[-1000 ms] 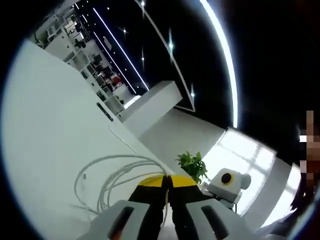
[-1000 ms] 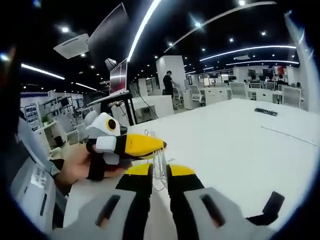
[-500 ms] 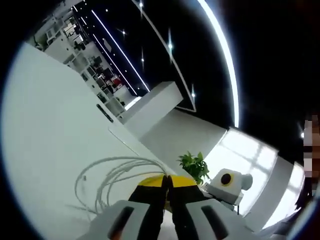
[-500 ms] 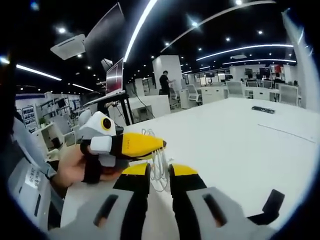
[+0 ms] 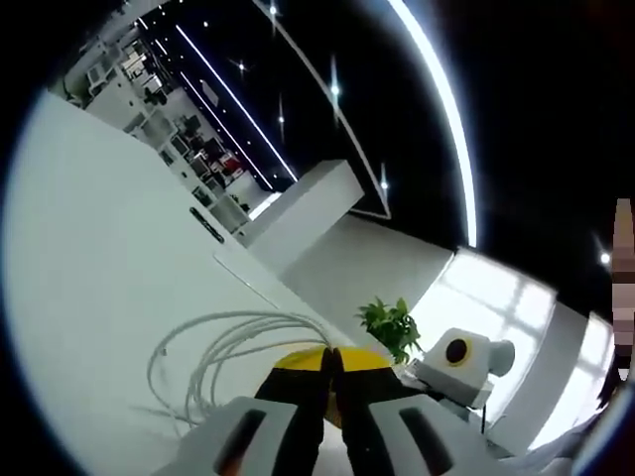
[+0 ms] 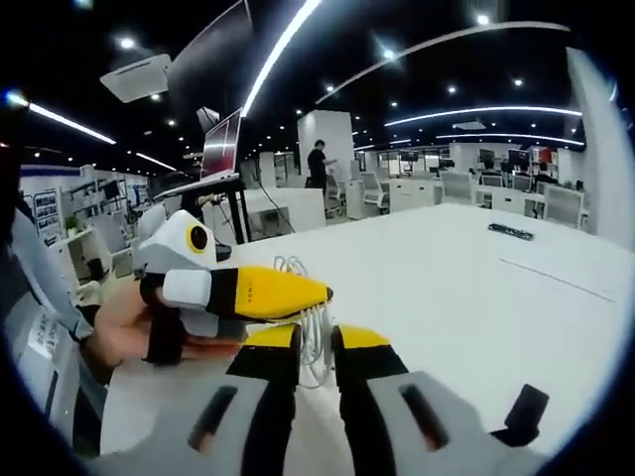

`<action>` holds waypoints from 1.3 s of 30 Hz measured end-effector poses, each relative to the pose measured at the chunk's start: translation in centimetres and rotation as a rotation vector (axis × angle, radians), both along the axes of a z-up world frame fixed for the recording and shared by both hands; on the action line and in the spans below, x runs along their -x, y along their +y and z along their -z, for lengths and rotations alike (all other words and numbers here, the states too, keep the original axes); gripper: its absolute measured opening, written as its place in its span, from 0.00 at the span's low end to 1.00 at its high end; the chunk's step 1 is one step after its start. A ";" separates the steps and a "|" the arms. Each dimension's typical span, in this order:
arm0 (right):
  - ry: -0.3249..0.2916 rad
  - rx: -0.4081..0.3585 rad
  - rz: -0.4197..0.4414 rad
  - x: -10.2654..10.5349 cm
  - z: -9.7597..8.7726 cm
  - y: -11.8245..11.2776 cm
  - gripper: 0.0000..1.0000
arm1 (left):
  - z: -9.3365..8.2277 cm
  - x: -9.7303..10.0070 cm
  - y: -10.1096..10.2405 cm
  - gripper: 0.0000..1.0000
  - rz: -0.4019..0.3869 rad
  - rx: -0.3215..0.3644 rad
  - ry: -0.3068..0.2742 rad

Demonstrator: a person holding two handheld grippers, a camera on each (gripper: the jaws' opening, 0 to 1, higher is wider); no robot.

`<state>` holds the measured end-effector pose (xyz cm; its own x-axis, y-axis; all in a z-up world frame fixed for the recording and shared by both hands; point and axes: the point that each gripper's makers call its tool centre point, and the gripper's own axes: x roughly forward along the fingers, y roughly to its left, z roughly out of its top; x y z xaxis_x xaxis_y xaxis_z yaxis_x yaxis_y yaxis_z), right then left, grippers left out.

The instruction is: Peel open the Velcro strap on the desktop, arrange the wired earphones neatly onto it, and close the Velcro strap to secure them.

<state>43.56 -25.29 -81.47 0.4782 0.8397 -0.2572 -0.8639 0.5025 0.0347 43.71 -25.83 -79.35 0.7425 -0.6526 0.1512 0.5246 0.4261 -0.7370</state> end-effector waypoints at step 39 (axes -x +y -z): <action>0.162 -0.055 -0.066 1.6 -0.5 -1.7 0.07 | -0.3 1.9 -1.5 0.07 0.094 -0.037 -0.009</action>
<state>41.96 -26.99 -80.96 0.3773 0.8829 -0.2795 -0.8759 0.4382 0.2019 41.78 -27.38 -79.06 0.6763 -0.7247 0.1322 0.5703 0.4015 -0.7166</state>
